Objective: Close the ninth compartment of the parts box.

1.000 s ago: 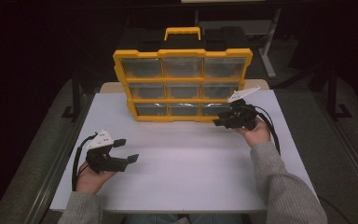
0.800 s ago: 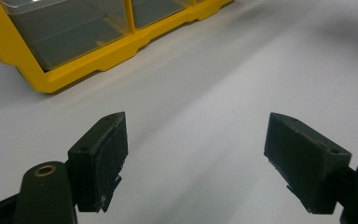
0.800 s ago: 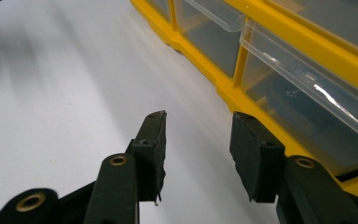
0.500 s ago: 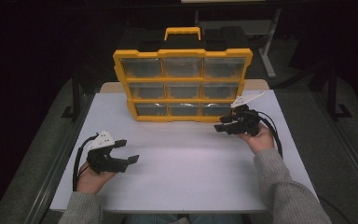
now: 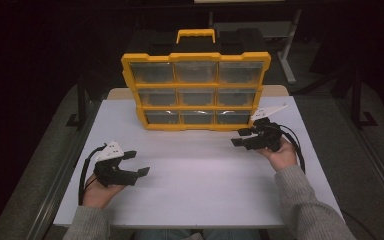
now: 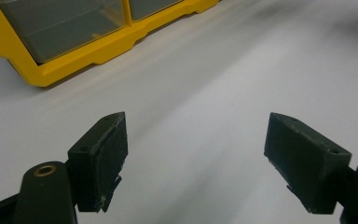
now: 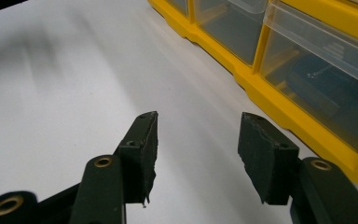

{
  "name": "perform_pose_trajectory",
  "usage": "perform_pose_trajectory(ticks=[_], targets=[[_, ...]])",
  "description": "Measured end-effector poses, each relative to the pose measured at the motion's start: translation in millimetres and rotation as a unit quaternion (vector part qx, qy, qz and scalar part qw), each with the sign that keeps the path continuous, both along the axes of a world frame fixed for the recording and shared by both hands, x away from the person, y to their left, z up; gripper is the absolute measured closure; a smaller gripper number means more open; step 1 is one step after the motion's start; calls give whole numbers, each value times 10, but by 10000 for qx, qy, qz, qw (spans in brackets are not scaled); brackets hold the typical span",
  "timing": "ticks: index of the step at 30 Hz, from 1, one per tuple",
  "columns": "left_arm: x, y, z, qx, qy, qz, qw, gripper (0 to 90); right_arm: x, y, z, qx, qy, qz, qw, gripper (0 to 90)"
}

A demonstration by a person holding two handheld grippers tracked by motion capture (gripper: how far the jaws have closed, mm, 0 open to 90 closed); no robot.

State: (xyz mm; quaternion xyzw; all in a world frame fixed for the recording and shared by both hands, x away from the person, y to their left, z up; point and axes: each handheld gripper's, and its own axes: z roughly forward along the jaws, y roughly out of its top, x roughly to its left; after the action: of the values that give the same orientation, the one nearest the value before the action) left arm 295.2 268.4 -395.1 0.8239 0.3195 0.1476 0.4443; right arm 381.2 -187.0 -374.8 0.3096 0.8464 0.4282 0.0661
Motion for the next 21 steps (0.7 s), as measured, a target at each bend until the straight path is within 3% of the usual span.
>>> perform_pose_trajectory(ticks=[21], targets=[[-9, -4, -40, 19, 11, -34, 10000, 215, -176, -164, -77, 21, -16, -160, 9999, 369]])
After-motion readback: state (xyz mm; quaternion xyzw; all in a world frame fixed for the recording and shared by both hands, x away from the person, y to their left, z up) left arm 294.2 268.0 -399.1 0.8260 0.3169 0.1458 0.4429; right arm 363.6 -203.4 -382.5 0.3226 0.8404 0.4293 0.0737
